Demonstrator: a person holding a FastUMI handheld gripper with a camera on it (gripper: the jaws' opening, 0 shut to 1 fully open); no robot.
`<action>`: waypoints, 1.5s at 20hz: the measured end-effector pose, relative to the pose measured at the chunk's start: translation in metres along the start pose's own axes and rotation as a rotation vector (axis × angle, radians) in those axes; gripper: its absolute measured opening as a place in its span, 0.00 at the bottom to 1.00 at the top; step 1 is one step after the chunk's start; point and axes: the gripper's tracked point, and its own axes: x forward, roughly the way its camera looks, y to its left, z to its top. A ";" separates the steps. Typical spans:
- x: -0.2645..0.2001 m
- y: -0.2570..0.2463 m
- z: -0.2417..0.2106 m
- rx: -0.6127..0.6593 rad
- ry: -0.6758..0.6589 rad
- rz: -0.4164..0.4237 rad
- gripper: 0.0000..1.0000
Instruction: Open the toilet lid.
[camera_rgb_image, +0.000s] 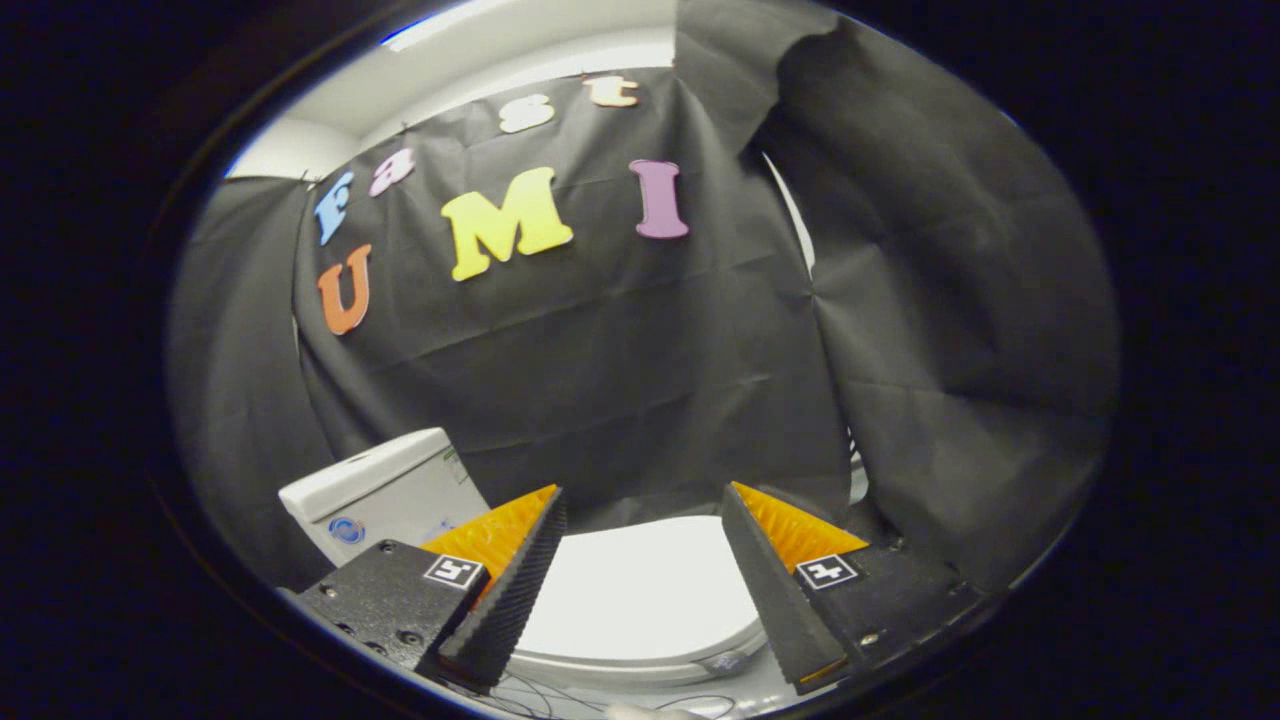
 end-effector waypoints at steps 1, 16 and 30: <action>0.004 -0.011 -0.007 0.019 0.010 -0.007 0.99; 0.028 -0.130 -0.191 0.499 0.420 -0.119 0.99; 0.020 -0.120 -0.249 0.812 0.614 -0.104 0.77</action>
